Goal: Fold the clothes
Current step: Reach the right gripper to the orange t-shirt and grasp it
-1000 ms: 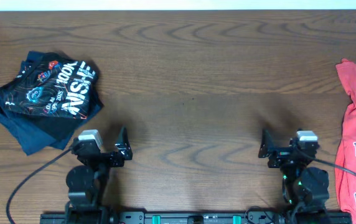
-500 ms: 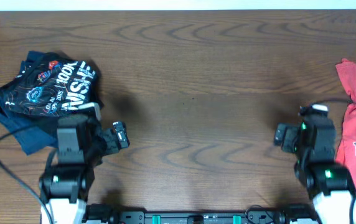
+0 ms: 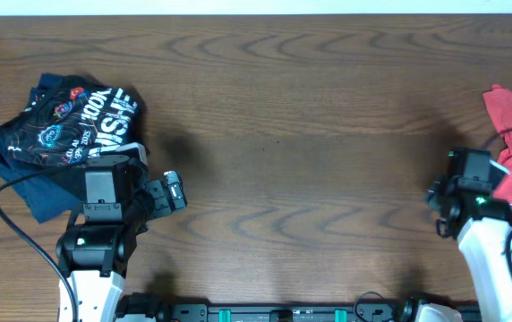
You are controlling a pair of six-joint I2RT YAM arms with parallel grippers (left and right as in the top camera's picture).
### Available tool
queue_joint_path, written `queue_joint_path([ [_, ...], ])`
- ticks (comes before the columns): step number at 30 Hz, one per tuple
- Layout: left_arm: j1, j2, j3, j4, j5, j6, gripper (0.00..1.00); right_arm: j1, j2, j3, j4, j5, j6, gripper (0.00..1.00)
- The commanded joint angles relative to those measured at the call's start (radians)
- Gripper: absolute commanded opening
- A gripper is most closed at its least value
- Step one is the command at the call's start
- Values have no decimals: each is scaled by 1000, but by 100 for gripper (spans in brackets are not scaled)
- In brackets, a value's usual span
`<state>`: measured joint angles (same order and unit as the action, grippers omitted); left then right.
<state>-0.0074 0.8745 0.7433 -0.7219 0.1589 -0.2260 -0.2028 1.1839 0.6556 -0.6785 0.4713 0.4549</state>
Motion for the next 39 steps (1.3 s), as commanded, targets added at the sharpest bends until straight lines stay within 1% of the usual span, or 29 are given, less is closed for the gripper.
queue_joint_path([
  [1,4,-1,25,0,14,-5,98,-85,69,-2,-4,66,106,79],
  [2,4,-1,25,0,14,-5,98,-109,95,-5,-4,67,106,77],
  [6,4,-1,25,0,14,-5,98,-188,188,-11,-2,67,106,74],
  [15,4,-1,25,0,14,-5,98,-322,356,-12,51,67,121,71],
  [23,4,-1,25,0,14,-5,98,-373,436,-14,90,58,121,68],
  [24,4,-1,25,0,14,-5,98,-376,438,-14,92,55,121,64],
  [26,4,-1,25,0,14,-5,98,-381,438,-14,93,56,121,47],
  [29,4,-1,25,0,14,-5,98,-381,438,-14,94,54,121,8],
  [30,4,-1,25,0,14,-5,98,-381,438,-14,95,51,121,1],
  [32,4,-1,25,0,14,-5,98,-381,438,-14,95,35,121,1],
  [34,4,-1,25,0,14,-5,98,-381,438,-14,109,-22,110,1],
  [36,4,-1,25,2,14,-5,98,-373,435,-12,149,-171,5,1],
  [39,4,-1,25,12,13,-5,98,-340,423,24,179,-485,-183,1],
])
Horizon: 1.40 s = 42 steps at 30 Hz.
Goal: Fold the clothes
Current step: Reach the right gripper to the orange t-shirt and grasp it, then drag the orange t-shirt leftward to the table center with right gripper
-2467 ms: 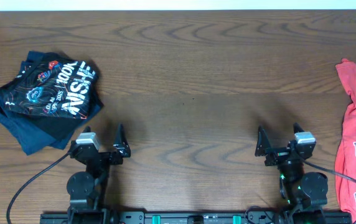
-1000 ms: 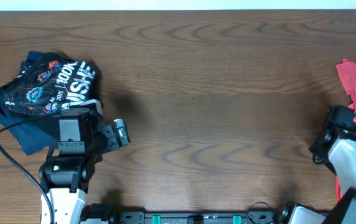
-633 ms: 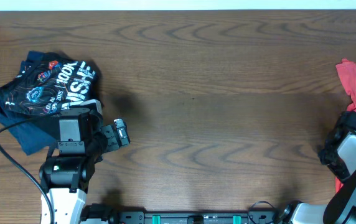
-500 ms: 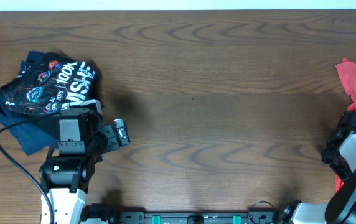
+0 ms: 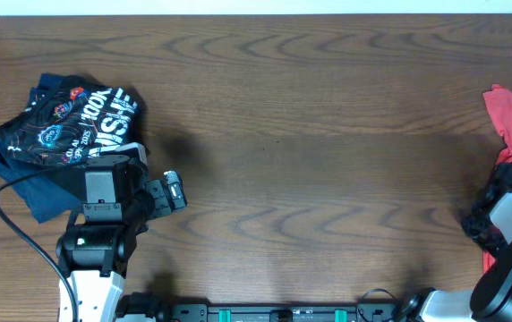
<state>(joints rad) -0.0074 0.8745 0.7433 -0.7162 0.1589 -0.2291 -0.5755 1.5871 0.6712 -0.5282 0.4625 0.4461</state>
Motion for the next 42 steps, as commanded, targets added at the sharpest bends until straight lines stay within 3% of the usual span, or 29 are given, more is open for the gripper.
queue_joint_path([
  [1,4,-1,25,10,14,-2,98,52,13,26,27,-550,-190,1],
  [6,4,-1,25,22,14,-2,98,237,-41,152,23,-801,-291,1],
  [10,4,-1,25,21,14,-2,98,431,-56,229,26,-800,-287,1],
  [16,4,-1,25,21,14,-2,98,680,-55,230,113,-735,-161,1],
  [25,4,-1,25,21,15,-2,98,938,-55,230,721,-640,-22,1],
  [26,4,-1,25,21,18,-2,98,948,-55,230,760,-610,-19,8],
  [27,4,-1,25,21,18,-2,98,955,-55,230,787,-580,-14,25],
  [30,4,-1,25,21,18,-2,98,946,-55,230,764,-536,-18,91],
  [31,4,-1,25,21,18,-2,98,938,-56,230,734,-530,-27,99],
  [39,4,-1,25,29,19,-133,98,803,-63,230,317,-296,-35,99],
  [42,4,6,25,72,105,-140,98,741,-67,230,179,-212,-24,99],
])
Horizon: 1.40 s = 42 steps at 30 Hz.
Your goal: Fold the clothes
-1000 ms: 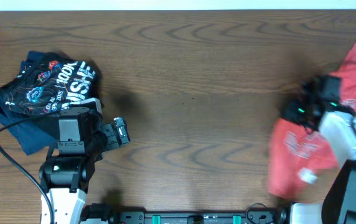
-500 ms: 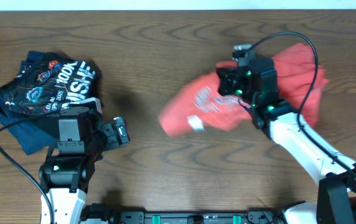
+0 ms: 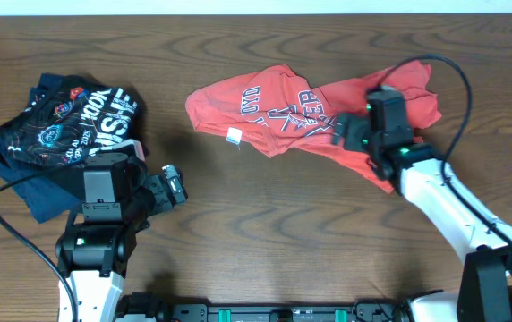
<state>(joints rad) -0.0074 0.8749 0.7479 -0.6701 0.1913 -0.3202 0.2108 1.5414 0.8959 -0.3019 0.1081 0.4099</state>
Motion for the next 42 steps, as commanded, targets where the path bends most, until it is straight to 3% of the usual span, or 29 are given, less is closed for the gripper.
queue_joint_path([
  [1,3,14,20,50,119,-51,98,-70,-21,5,-85,156,23,99],
  [6,-37,89,19,156,238,-71,98,-184,-21,5,-173,99,8,99],
  [11,-108,185,19,198,239,-105,98,-248,-17,5,-187,-43,-155,99],
  [16,-158,256,19,200,239,-105,98,-256,-15,-9,-180,-60,-278,99],
  [34,-188,270,19,155,239,-104,98,-260,66,-109,135,-11,-276,96],
  [36,-188,270,19,155,239,-105,98,-260,104,-109,156,-11,-271,86],
  [38,-188,270,19,156,239,-105,98,-260,128,-109,161,-12,-248,49],
  [40,-188,270,19,156,239,-104,98,-260,138,-109,151,-12,-224,1],
  [42,-188,270,19,156,239,-104,98,-260,133,-109,135,-35,-220,1],
])
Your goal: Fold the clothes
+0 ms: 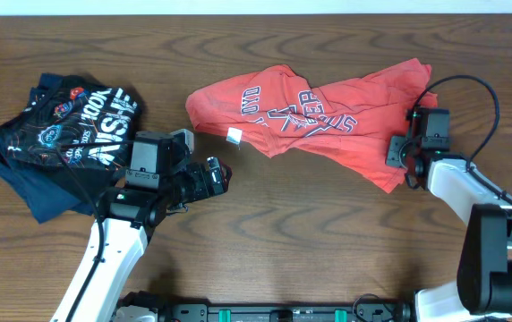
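Observation:
A red T-shirt [328,116] with white lettering lies crumpled across the middle and right of the table, a white tag showing at its left hem. My right gripper [398,152] sits at the shirt's lower right edge; its jaws are too small to read. Over bare wood, a little below and left of the shirt's left end, my left gripper [219,175] points right, and its fingers look open and empty.
A pile of dark navy clothes with printed lettering [59,134] lies at the left, just behind my left arm. The table's far edge [256,14] runs along the top. Cables trail from both arms.
My left arm has swung right, from beside the navy pile toward the shirt's left end. My right gripper was on top of the shirt's right part and is now at its lower right edge.
At first the red shirt lay bunched at the far right edge with my right gripper beside it. Then the gripper was lower at that edge. Then the shirt lay spread over the middle under my right gripper. Now both grippers flank it.

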You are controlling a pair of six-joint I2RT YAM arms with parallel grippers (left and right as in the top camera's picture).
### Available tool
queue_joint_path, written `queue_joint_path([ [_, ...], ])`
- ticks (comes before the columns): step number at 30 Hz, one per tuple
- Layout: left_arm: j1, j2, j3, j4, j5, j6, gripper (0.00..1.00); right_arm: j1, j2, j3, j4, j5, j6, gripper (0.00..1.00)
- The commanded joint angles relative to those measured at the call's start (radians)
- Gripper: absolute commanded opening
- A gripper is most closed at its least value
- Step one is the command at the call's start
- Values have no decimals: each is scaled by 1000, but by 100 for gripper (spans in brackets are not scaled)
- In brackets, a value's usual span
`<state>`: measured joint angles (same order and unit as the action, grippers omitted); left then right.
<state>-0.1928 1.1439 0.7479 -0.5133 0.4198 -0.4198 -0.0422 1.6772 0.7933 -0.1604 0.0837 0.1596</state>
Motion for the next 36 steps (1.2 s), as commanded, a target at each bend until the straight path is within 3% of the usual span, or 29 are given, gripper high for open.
queue_joint_path([
  [1,-3,1,19,-1,11,-5,98,-7,-12,-6,-15,-29,29,1],
  [7,-3,1,19,1,10,-5,98,17,-137,-6,-122,-319,-52,1],
  [9,-3,1,19,3,10,-5,98,31,-182,-6,-146,-297,-61,1],
  [12,-3,1,19,2,10,-4,98,31,-233,-6,-154,-112,8,1],
  [13,-3,1,19,2,10,-4,98,27,-239,-6,-151,-63,20,11],
  [15,-3,1,19,1,10,-4,98,10,-236,-6,-145,10,19,53],
  [16,-3,1,19,0,10,-4,98,0,-227,-6,-143,28,19,61],
  [18,-3,1,19,-1,10,-4,98,-29,-201,-6,-142,32,19,66],
  [27,-3,1,19,-1,10,-5,98,-99,-7,-6,-31,-13,19,70],
  [32,-3,1,19,0,10,-5,98,-99,63,-6,58,-103,19,66],
  [33,-3,1,19,0,10,-5,98,-99,72,-6,68,-120,19,58],
  [34,-3,1,19,0,10,-5,98,-99,79,-6,72,-127,19,43],
  [36,-3,1,19,-1,10,-5,98,-99,83,-6,70,-127,19,1],
])
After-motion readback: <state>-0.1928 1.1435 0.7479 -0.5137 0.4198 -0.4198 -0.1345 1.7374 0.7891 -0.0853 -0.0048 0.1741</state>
